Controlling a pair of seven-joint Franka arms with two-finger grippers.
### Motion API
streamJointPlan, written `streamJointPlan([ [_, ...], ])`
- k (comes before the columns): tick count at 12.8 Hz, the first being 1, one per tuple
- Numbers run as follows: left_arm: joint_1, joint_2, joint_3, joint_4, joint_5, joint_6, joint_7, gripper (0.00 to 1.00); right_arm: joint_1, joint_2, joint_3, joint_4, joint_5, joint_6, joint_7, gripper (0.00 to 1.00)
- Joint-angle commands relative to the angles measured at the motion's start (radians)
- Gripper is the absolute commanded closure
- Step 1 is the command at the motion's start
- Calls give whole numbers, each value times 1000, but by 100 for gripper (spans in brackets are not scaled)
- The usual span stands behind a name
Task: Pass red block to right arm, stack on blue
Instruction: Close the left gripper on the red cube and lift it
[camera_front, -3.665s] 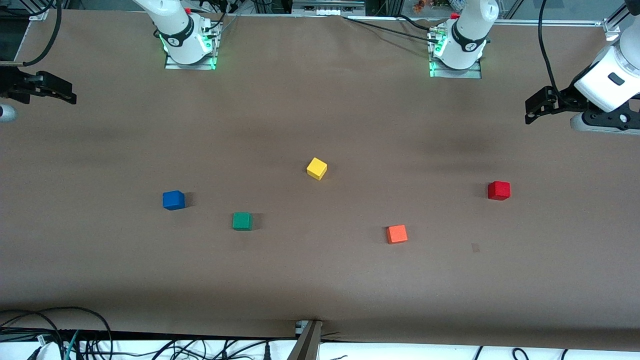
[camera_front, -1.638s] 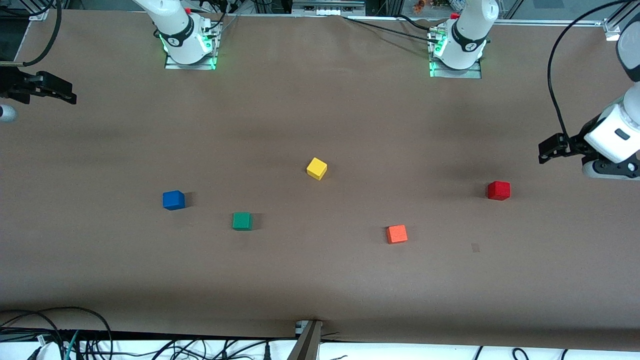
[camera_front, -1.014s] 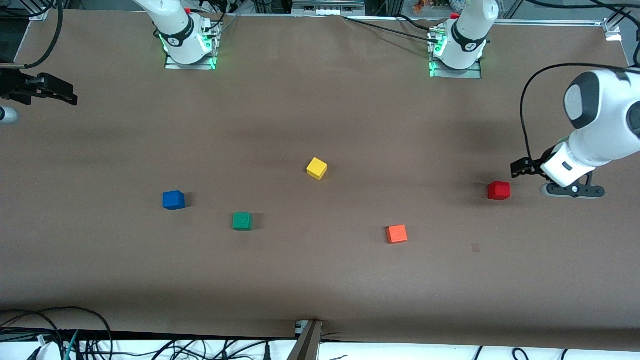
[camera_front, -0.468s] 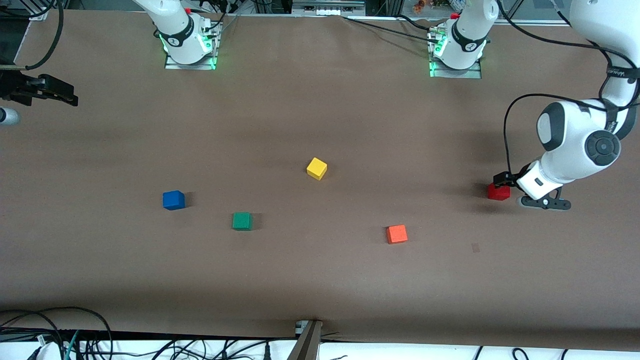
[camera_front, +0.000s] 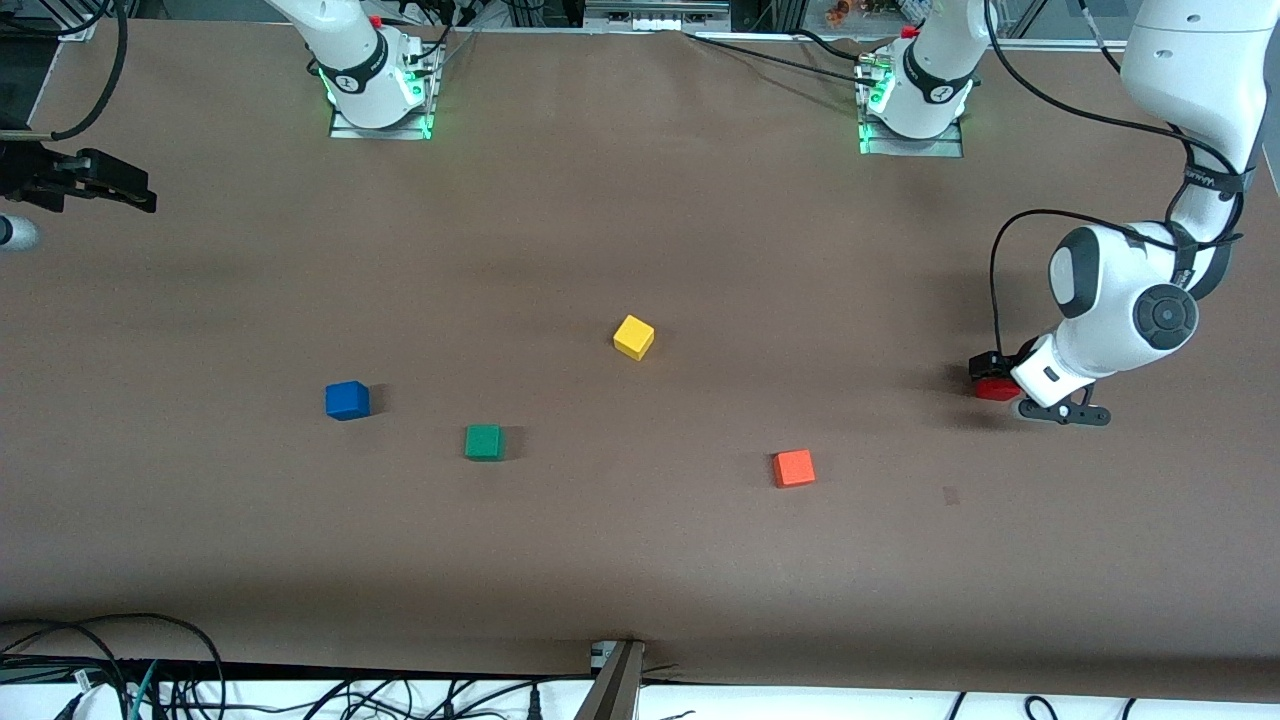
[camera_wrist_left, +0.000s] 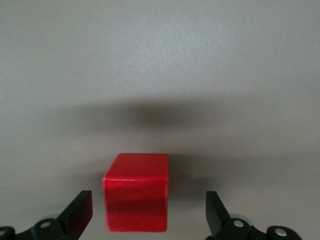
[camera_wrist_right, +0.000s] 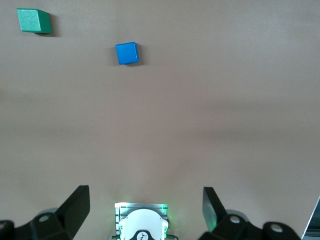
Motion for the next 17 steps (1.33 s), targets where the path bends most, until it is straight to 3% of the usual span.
streamJointPlan([
  [1,11,25,-10,1,0,28,37,0,-7,10,6,23,9,-7,-15,0],
  [2,11,25,-10,-2,-1,33,37,0,-6,9,6,22,9,-7,-15,0],
  [3,11,27,-10,-1,-1,33,37,8,-6,10,6,23,9,-7,-15,0],
  [5,9,19,-10,-4,-1,14,52,61,-6,10,6,22,9,-7,-15,0],
  [6,9,19,-12,-2,0,-4,75,75,-6,10,6,22,18,-7,-15,0],
  [9,8,-22,-15,3,0,-20,233,89,-6,16,6,22,29,-6,-10,0],
  [13,20,-61,-116,9,-43,-18,411,89,-4,18,6,22,29,-7,-7,0],
  [17,18,-23,-219,88,-289,-20,603,91,0,39,7,20,27,-9,-15,0],
])
